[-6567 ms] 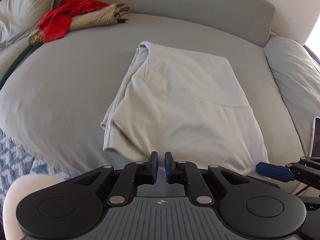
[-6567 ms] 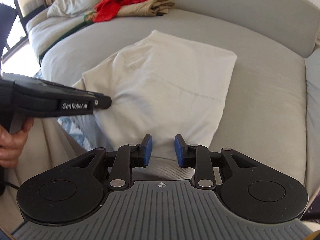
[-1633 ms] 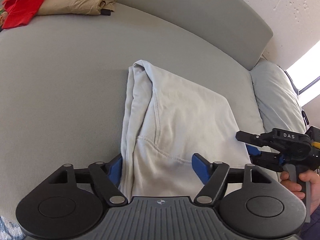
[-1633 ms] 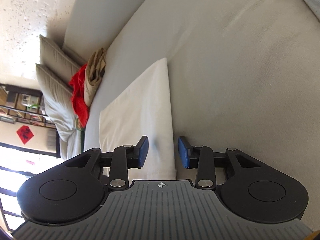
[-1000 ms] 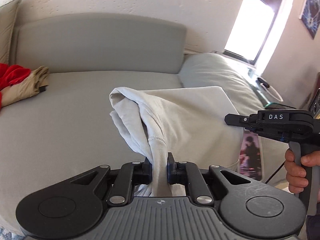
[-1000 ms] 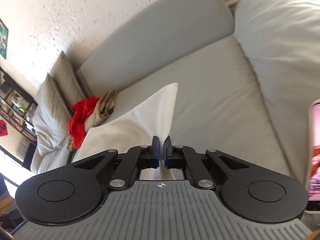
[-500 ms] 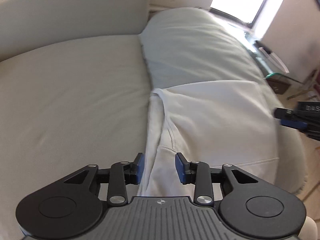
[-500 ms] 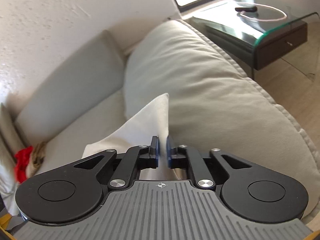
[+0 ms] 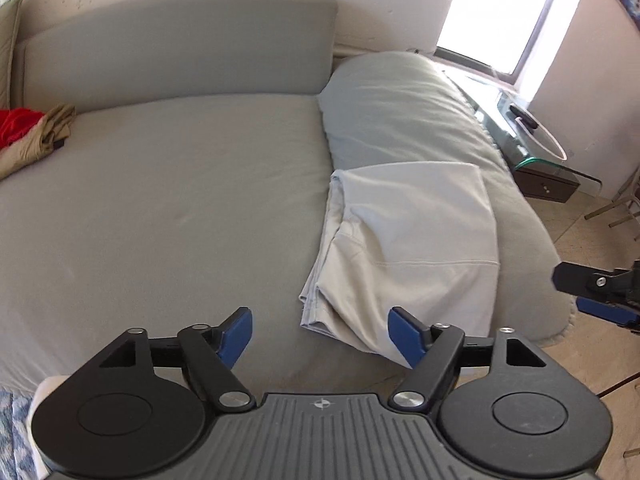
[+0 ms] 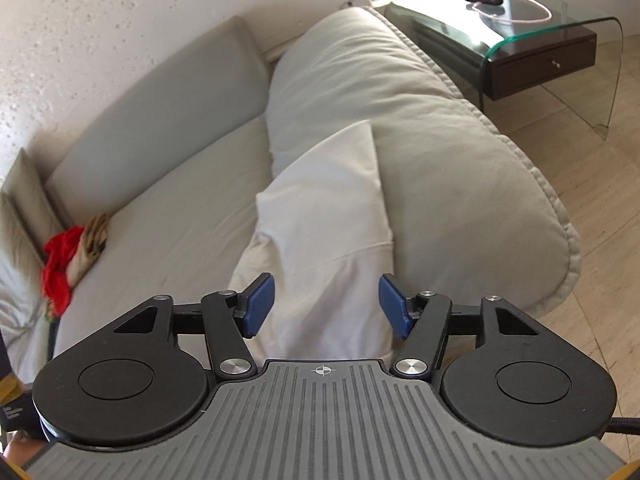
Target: Fold clothes
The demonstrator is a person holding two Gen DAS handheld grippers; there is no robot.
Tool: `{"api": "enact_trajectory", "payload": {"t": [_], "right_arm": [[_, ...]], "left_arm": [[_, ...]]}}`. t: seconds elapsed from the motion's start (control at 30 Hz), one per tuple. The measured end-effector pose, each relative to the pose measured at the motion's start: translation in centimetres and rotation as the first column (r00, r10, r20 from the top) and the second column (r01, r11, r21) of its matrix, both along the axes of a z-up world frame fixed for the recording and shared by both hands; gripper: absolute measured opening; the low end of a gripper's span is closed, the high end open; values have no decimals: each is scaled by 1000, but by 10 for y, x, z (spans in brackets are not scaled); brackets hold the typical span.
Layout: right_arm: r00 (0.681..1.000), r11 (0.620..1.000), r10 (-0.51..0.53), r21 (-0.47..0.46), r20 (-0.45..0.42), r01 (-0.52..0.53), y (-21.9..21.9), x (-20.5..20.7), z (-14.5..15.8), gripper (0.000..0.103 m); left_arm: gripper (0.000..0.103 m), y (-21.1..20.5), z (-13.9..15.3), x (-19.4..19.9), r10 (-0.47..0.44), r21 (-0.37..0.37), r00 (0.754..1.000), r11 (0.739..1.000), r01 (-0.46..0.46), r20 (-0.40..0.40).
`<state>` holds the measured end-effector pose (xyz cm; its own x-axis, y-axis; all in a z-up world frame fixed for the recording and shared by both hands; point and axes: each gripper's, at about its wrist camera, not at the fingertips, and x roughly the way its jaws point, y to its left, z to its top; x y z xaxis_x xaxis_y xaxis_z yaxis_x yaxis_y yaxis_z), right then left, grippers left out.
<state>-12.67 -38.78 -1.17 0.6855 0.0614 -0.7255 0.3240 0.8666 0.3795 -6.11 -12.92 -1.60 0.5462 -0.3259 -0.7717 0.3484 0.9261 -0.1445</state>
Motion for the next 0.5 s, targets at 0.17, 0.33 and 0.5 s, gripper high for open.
{"api": "enact_trajectory", "payload": {"t": [0.17, 0.33, 0.5], "right_arm": [[999, 994, 50, -97, -2, -50, 41, -32, 37, 81], [997, 976, 62, -205, -51, -71, 65, -57, 63, 82], [994, 962, 84, -256, -70, -99, 79, -73, 75, 83]], "left_arm": [[93, 0, 38, -35, -27, 47, 996, 999, 23, 87], [98, -6, 47, -54, -22, 55, 996, 998, 17, 86], [98, -11, 45, -65, -41, 49, 996, 998, 38, 74]]}}
